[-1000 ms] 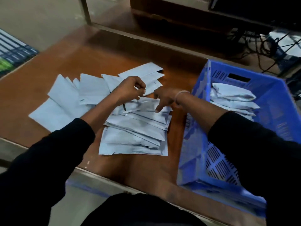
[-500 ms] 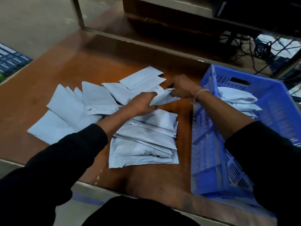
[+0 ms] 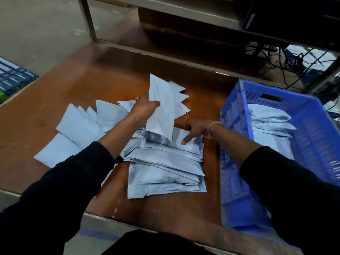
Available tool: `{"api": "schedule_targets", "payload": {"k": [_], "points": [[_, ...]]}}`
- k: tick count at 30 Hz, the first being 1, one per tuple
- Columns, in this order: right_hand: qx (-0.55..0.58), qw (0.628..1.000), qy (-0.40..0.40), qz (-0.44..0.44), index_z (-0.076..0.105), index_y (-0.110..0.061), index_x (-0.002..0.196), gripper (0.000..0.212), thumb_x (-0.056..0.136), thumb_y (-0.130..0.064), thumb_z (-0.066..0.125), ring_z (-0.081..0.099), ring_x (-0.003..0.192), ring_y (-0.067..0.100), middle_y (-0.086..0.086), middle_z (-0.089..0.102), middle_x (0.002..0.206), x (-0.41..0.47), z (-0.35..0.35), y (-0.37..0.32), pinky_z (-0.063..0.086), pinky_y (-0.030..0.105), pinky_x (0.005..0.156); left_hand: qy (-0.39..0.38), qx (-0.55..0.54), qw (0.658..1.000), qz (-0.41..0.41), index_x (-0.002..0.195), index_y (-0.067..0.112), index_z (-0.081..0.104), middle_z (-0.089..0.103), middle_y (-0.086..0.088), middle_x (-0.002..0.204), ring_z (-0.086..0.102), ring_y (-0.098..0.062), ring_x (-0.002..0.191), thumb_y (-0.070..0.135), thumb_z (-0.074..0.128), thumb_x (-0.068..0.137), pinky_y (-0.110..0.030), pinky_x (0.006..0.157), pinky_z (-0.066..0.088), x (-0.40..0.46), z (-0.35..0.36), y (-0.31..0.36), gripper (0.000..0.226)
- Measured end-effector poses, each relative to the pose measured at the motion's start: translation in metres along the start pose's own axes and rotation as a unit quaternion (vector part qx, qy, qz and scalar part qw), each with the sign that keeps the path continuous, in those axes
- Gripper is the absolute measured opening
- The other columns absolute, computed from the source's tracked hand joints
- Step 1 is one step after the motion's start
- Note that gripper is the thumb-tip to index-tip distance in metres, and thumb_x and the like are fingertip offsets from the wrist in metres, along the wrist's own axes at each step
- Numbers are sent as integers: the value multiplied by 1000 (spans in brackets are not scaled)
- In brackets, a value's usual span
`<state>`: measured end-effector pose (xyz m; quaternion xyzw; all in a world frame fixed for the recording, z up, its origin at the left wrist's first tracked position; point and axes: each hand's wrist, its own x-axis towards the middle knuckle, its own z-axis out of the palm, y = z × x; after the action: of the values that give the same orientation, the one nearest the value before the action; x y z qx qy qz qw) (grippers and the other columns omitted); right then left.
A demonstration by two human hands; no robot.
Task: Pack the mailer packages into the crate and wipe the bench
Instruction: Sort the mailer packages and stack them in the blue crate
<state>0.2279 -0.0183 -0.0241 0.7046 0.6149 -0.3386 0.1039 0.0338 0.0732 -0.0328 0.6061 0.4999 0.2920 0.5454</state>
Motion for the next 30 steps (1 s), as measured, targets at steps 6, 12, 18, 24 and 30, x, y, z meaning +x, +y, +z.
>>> {"api": "schedule_targets", "payload": {"k": [6,12,18,24,30], "points": [[-24,997,-7,71,60,-13,132,80,66,-47,90,60,116,23,0,61,131,14,4,-4,51,31,92,1,-10,1000,-21,135,15,57,66,-6,131,65,-30,115,21,63,98,-52,102,53,-4,-8,-12,38],[29,995,-22,88,71,-17,91,31,79,-43,82,66,88,18,1,71,98,-10,-29,8,52,27,70,18,-51,998,-34,134,13,53,63,-3,121,64,-23,101,17,57,101,-37,81,52,-12,2,-10,33],[-28,997,9,74,75,-4,100,41,81,-41,80,65,89,25,9,73,103,-68,-89,22,55,37,84,50,-82,995,-36,136,12,51,60,-1,118,61,-23,100,11,52,103,-35,81,47,-22,15,-3,33],[71,981,179,29,76,-5,99,40,81,-40,79,70,94,35,16,74,104,-109,-115,57,55,49,90,58,-130,988,-68,139,9,48,62,-8,124,63,-22,94,7,47,103,-38,82,53,-34,38,3,36],[348,916,196,-39,65,-1,106,18,92,-11,67,68,81,31,23,71,106,-105,-62,57,57,39,68,16,-302,950,-76,120,13,63,72,-14,117,68,-39,112,14,49,104,-50,91,58,-53,84,19,22]]}}
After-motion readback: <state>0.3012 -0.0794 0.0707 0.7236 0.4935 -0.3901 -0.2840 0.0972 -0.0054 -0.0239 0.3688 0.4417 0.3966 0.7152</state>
